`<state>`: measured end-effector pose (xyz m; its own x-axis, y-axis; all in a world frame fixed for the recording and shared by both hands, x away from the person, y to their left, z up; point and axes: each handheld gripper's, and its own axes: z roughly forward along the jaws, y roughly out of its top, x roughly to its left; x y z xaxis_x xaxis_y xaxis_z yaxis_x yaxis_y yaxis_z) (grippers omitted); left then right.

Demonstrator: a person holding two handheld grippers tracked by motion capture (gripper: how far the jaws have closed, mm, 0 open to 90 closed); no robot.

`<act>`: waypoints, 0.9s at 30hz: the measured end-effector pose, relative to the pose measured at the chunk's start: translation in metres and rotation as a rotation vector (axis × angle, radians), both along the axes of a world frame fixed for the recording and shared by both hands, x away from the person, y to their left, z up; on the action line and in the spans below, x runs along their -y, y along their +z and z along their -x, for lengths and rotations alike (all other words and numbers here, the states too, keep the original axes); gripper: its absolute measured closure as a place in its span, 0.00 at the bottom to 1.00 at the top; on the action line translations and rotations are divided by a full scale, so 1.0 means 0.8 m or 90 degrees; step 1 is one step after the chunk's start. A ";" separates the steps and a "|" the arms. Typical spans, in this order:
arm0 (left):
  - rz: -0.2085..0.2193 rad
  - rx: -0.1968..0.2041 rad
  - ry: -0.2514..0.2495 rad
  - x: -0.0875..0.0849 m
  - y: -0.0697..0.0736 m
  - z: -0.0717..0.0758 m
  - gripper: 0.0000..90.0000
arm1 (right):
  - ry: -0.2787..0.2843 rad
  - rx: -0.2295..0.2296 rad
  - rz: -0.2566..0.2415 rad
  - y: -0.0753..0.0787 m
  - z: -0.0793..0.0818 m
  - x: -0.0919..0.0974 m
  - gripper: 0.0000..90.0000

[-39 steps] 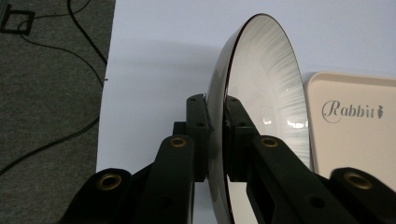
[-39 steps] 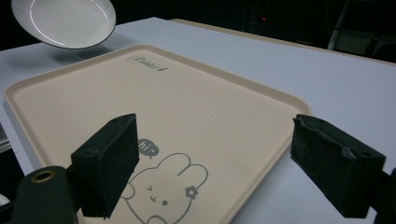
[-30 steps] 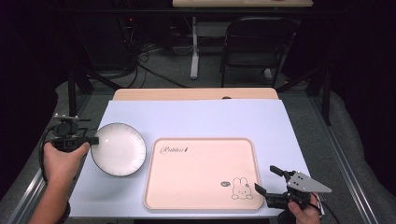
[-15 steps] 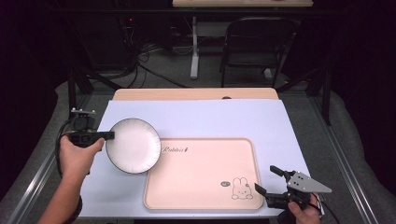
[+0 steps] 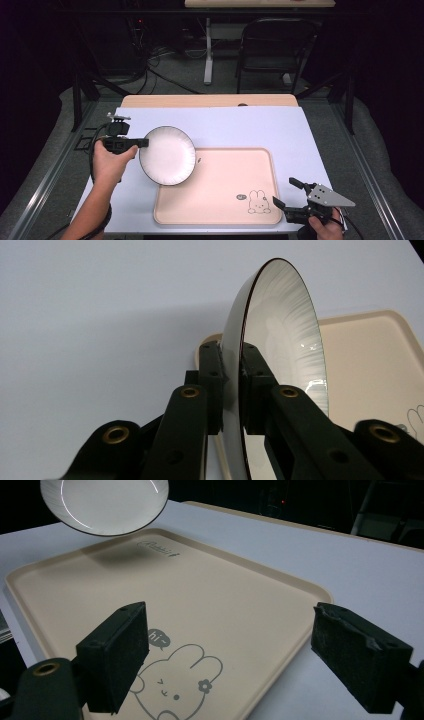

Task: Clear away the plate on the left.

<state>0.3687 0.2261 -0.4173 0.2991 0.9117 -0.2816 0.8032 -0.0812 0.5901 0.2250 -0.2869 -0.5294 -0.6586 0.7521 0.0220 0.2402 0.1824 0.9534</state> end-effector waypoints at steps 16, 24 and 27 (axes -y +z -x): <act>0.018 -0.016 -0.077 0.076 -0.018 -0.017 0.91 | 0.001 0.001 -0.001 0.000 0.000 0.001 0.17; 0.030 -0.024 -0.115 0.111 -0.026 -0.019 0.91 | 0.001 0.001 -0.002 0.000 0.000 0.001 0.17; 0.035 -0.027 -0.125 0.121 -0.028 -0.018 0.91 | 0.001 0.001 -0.002 0.000 0.000 0.001 0.17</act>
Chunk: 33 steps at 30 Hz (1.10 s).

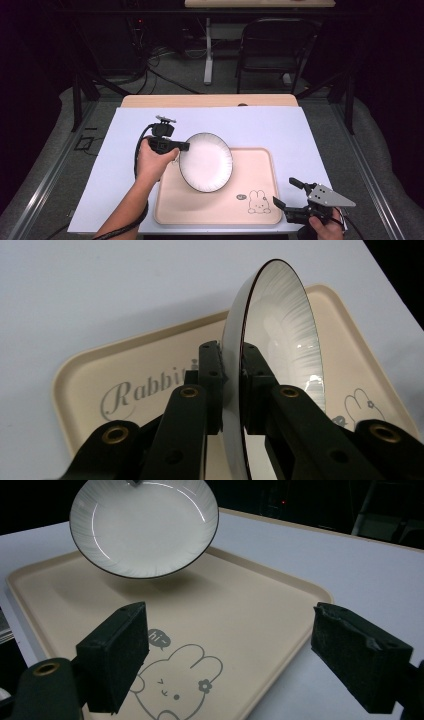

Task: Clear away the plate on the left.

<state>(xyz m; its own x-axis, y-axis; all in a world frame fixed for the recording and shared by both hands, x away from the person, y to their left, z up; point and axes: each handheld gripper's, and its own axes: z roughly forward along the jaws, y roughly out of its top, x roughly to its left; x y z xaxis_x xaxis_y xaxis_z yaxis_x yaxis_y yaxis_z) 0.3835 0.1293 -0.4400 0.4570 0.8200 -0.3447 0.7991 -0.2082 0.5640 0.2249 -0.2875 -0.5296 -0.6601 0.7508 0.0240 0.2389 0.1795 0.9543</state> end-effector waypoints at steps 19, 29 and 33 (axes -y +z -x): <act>0.019 -0.033 -0.051 0.037 -0.027 0.013 0.91 | 0.000 -0.001 0.000 0.000 0.000 0.000 0.17; 0.032 -0.050 -0.054 0.040 -0.041 0.016 0.91 | 0.001 -0.002 0.000 0.000 -0.001 0.000 0.17; 0.033 -0.059 -0.050 0.038 -0.047 0.016 0.91 | 0.001 -0.002 0.001 0.000 -0.001 0.000 0.17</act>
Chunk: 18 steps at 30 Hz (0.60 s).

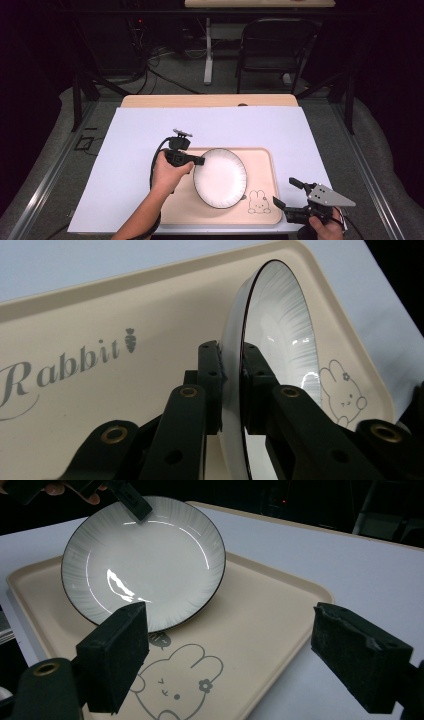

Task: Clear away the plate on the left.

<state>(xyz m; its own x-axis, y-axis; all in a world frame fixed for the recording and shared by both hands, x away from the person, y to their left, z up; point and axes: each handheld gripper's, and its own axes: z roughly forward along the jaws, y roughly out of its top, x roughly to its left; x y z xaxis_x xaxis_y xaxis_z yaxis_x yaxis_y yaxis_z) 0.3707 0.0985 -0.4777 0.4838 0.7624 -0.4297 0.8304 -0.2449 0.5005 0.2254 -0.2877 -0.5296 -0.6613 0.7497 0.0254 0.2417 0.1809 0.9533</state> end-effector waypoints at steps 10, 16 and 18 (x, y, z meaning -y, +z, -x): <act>0.002 -0.010 0.010 -0.007 -0.008 0.001 0.92 | 0.000 0.000 0.000 0.000 0.000 0.000 0.17; 0.003 -0.014 0.023 -0.014 -0.018 0.002 0.92 | 0.000 0.001 0.000 0.000 0.000 0.000 0.17; 0.004 -0.018 0.031 -0.017 -0.022 0.002 0.93 | 0.000 0.001 0.000 0.000 0.000 0.000 0.17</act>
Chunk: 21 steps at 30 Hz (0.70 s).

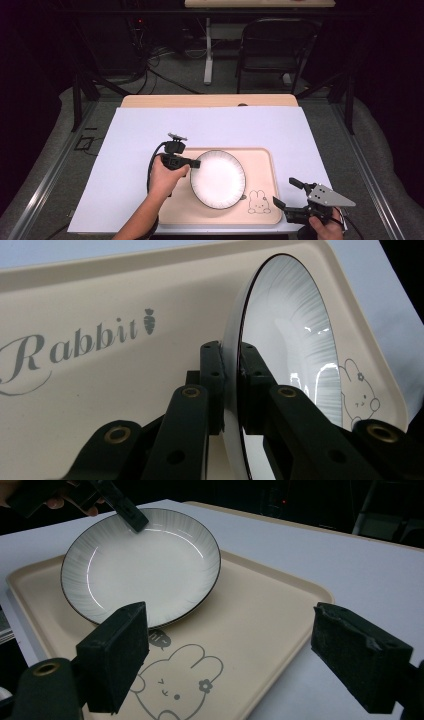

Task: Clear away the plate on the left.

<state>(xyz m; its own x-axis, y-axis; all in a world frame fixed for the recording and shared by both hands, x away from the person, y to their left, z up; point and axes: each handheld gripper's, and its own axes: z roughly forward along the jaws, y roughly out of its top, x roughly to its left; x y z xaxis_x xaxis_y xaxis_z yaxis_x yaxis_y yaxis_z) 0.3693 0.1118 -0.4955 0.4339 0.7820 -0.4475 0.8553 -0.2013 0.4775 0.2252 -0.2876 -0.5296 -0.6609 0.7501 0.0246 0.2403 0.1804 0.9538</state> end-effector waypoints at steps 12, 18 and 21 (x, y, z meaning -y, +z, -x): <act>0.029 -0.029 0.024 -0.021 -0.032 -0.002 0.94 | 0.000 0.001 0.000 0.000 0.000 0.000 0.17; 0.047 -0.038 0.031 -0.028 -0.046 -0.001 0.93 | 0.000 0.001 0.001 0.000 0.000 0.000 0.17; 0.053 -0.044 0.037 -0.031 -0.053 -0.001 0.93 | 0.000 0.001 0.000 0.000 0.000 0.000 0.17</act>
